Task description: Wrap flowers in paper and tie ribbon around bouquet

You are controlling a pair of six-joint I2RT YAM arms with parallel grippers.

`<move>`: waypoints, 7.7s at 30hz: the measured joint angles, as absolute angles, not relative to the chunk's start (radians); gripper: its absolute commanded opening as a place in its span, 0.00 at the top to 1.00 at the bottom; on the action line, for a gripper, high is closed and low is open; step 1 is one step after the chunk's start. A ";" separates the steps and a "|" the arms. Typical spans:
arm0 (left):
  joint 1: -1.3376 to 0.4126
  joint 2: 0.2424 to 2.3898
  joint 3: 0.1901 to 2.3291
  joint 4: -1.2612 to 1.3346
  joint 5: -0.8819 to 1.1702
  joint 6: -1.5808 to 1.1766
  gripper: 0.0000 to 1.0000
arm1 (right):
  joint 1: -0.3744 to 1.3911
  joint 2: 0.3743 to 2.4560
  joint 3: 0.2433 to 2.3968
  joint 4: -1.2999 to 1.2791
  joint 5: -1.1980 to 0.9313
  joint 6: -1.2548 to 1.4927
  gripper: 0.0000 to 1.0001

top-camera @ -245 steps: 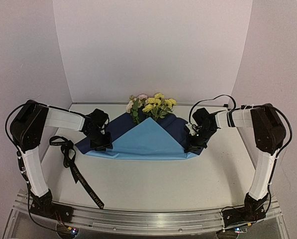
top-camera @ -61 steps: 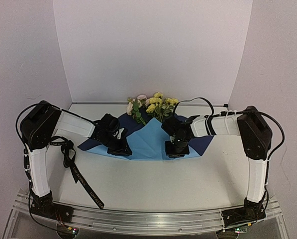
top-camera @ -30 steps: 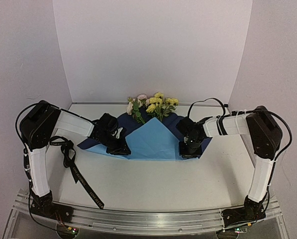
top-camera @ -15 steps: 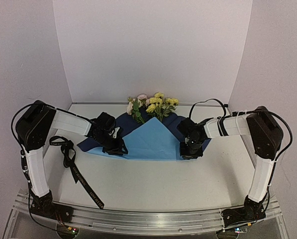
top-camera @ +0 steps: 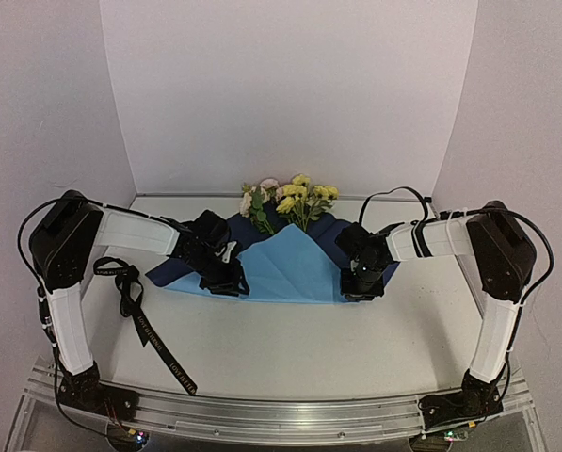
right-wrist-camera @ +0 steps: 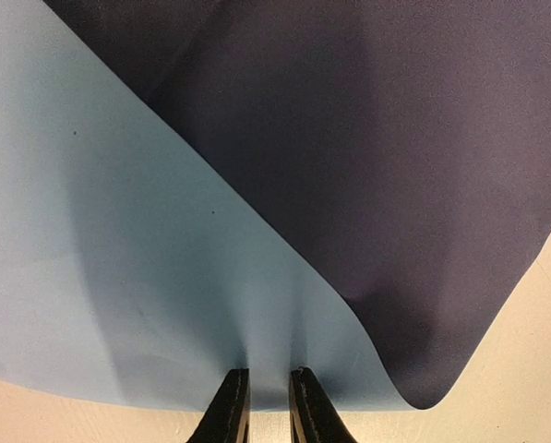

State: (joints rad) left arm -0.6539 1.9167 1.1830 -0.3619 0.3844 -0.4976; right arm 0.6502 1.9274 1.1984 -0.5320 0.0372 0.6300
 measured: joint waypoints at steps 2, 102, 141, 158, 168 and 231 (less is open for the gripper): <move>-0.667 1.918 1.196 -0.368 0.388 -0.498 0.67 | 0.650 1.927 1.198 -0.532 0.037 0.630 0.83; -0.485 1.873 1.077 -0.372 0.341 -0.577 0.80 | 0.645 1.923 1.192 -0.502 -0.008 0.660 0.82; -0.438 1.868 1.205 -0.423 0.338 -0.526 0.47 | 0.553 1.953 1.736 -0.669 -0.056 0.514 0.19; -0.375 2.221 1.751 -0.435 0.552 -0.412 0.29 | 0.451 2.419 2.144 -0.711 -0.441 0.401 0.10; -0.394 2.446 1.978 -0.493 0.743 -0.409 0.30 | 0.463 2.397 1.986 -0.656 -0.506 0.416 0.11; -0.821 1.817 1.099 -0.314 0.705 -0.168 0.92 | 0.729 2.377 2.061 -0.746 0.050 0.459 0.06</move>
